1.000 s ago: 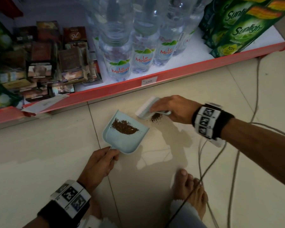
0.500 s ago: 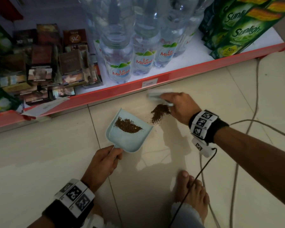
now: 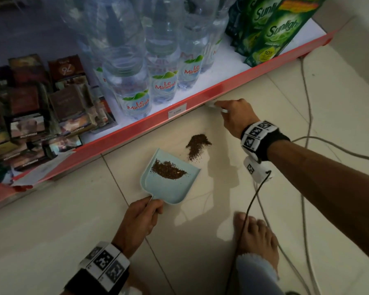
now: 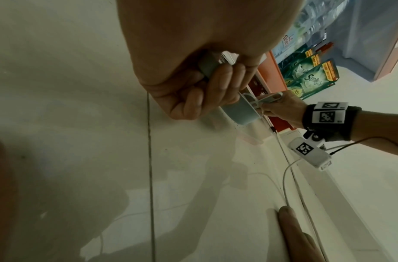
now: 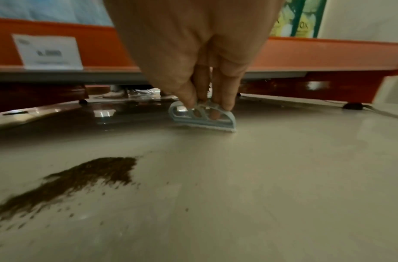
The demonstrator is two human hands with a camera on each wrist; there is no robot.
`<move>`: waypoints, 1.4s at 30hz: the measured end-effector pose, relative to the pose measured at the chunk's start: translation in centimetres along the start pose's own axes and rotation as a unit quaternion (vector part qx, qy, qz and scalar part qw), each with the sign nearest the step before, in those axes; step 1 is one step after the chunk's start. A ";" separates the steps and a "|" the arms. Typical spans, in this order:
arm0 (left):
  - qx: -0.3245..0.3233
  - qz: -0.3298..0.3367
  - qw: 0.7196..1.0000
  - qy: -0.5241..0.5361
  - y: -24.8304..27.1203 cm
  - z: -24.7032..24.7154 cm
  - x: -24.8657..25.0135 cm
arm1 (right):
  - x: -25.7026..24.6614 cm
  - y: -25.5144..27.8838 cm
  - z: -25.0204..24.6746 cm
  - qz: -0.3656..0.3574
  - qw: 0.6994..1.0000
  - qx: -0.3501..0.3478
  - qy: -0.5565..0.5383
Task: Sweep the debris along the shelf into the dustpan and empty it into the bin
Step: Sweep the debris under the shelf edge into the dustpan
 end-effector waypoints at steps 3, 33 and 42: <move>-0.005 -0.004 1.000 -0.005 -0.3 -0.1 0.0 | -1.6 1.4 1.2 -0.032 0.999 -0.030 -0.017; 0.152 0.002 0.988 0.017 7.0 -3.5 -4.6 | -2.0 2.6 0.9 0.010 0.985 -0.019 -0.171; 0.146 0.004 0.989 0.031 7.6 -4.3 -6.4 | -9.7 6.0 4.8 0.034 0.895 -0.123 -0.427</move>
Point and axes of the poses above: each hand's wrist, its own y-axis away from the middle knuckle, its own z-axis out of the palm, x = y × z, the point moved 6 cm from there along -y, towards the middle knuckle, and after that the axes turned 6 degrees about y, right-handed, at the moved point
